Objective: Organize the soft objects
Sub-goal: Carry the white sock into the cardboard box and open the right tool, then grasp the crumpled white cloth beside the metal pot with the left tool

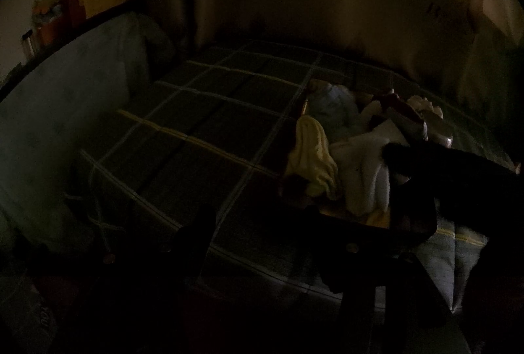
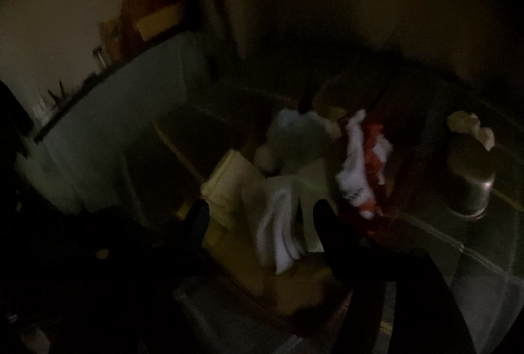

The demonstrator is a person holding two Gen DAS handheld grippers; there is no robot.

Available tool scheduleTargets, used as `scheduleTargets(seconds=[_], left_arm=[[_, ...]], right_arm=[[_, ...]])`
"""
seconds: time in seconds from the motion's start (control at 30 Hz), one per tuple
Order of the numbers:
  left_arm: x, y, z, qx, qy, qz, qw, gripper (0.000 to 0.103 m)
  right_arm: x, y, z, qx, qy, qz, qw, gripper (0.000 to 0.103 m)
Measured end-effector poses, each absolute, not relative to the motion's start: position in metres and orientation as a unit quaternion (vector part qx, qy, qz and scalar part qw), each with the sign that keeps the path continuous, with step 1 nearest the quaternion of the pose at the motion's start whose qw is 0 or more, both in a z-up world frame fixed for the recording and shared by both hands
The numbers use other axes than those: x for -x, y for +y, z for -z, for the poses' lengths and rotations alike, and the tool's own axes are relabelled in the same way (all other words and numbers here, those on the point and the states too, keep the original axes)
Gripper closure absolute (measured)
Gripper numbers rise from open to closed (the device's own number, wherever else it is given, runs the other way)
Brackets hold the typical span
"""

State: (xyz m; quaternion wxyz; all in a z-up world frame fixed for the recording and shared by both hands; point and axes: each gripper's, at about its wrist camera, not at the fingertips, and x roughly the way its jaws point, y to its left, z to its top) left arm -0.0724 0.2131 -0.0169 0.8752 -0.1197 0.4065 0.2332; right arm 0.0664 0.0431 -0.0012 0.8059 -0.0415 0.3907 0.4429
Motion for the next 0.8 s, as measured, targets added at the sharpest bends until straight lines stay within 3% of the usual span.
scheduleTargets(seconds=[0.17, 0.63, 0.8], left_arm=[[0.073, 0.21, 0.016, 0.111, 0.403, -0.236, 0.877, 0.046], [0.062, 0.177, -0.014, 0.054, 0.395, -0.205, 0.894, 0.046], [0.023, 0.149, -0.054, 0.027, 0.397, -0.146, 0.906, 0.046]], right_arm=[[-0.062, -0.032, -0.007, 0.001, 0.361, -0.379, 0.852, 0.034], [-0.155, -0.285, 0.06, 0.048, 0.43, -0.059, 0.9, 0.033], [-0.169, -0.326, 0.079, 0.011, 0.439, -0.031, 0.898, 0.022]])
